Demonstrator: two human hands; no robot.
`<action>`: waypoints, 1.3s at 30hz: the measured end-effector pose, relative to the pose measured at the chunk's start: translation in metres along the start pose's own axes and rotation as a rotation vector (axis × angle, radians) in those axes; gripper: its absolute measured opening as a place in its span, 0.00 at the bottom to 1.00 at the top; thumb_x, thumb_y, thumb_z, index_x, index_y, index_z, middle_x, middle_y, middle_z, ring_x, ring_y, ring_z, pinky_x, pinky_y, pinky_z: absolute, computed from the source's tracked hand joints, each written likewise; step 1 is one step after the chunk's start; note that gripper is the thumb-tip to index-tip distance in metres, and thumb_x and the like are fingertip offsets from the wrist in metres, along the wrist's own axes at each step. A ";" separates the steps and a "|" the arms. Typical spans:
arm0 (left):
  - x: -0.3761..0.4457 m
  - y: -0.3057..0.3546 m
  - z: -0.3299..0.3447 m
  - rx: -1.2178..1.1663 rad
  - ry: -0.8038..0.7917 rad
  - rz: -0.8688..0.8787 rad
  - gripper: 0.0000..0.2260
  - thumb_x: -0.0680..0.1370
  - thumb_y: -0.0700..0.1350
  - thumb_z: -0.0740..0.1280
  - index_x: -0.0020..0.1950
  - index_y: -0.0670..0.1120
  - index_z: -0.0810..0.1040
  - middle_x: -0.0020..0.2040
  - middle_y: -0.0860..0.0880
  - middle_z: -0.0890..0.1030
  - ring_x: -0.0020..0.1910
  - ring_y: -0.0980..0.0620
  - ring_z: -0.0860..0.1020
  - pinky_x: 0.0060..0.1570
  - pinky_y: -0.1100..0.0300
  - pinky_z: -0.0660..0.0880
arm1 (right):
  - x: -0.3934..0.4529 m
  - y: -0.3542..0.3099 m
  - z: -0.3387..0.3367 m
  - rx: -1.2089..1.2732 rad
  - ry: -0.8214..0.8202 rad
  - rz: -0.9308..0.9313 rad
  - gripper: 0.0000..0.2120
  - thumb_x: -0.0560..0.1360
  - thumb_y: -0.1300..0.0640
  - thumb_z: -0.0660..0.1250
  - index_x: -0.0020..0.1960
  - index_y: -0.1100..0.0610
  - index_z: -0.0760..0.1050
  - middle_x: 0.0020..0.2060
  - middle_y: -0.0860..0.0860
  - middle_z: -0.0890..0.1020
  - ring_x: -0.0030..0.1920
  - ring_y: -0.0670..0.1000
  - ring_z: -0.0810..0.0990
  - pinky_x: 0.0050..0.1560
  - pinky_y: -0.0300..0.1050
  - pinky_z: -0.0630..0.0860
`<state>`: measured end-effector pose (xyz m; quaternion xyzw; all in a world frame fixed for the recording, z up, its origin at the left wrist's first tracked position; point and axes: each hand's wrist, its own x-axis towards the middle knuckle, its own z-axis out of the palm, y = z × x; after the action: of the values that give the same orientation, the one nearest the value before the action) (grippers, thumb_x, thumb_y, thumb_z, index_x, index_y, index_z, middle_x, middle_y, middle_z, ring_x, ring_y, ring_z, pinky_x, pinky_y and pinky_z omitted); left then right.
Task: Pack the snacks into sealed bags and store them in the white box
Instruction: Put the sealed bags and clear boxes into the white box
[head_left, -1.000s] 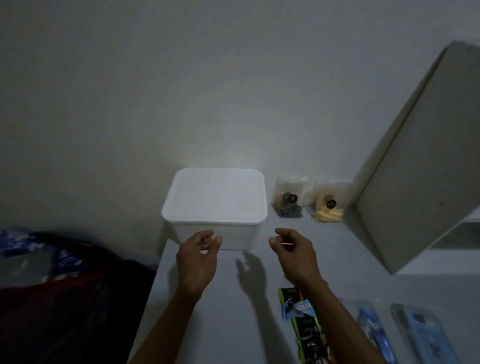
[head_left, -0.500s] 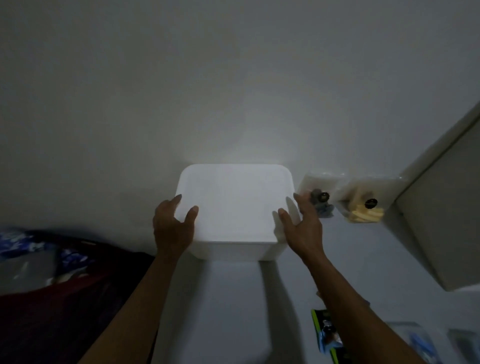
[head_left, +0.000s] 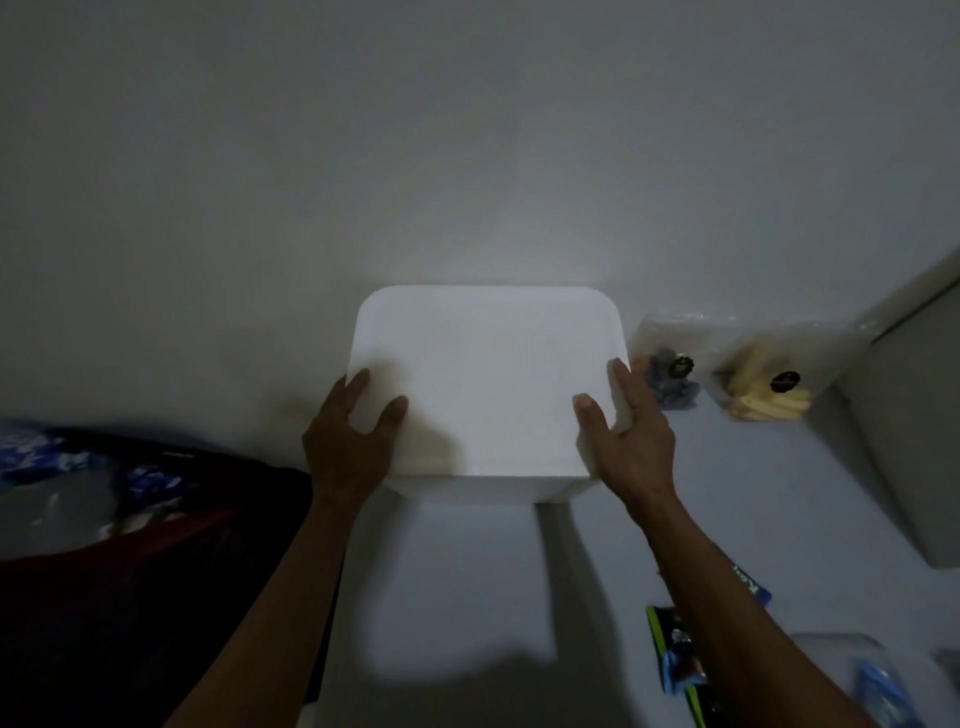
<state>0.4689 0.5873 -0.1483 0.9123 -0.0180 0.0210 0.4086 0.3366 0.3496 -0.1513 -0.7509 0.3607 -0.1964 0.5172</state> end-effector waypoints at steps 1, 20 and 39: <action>-0.002 0.002 -0.004 -0.007 0.006 0.002 0.27 0.72 0.54 0.74 0.70 0.48 0.75 0.73 0.46 0.72 0.69 0.45 0.72 0.67 0.56 0.66 | -0.002 -0.004 -0.002 0.002 0.003 -0.008 0.30 0.76 0.49 0.71 0.75 0.48 0.66 0.76 0.46 0.65 0.76 0.46 0.61 0.76 0.49 0.60; -0.203 -0.060 -0.129 -0.104 -0.083 0.025 0.29 0.69 0.54 0.77 0.69 0.50 0.75 0.71 0.50 0.73 0.67 0.51 0.73 0.64 0.64 0.64 | -0.241 0.021 -0.067 -0.083 0.059 -0.085 0.32 0.74 0.47 0.72 0.75 0.50 0.66 0.74 0.46 0.68 0.74 0.45 0.64 0.71 0.41 0.60; -0.250 -0.188 -0.008 0.142 -0.342 -0.182 0.38 0.69 0.55 0.76 0.75 0.47 0.67 0.75 0.42 0.66 0.72 0.41 0.64 0.72 0.45 0.61 | -0.257 0.197 -0.021 -0.259 -0.045 0.107 0.36 0.73 0.40 0.71 0.76 0.54 0.66 0.74 0.52 0.68 0.74 0.51 0.65 0.75 0.55 0.62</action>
<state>0.2283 0.7222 -0.2968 0.9270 -0.0028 -0.1699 0.3344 0.0859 0.4875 -0.3044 -0.7952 0.4110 -0.1035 0.4336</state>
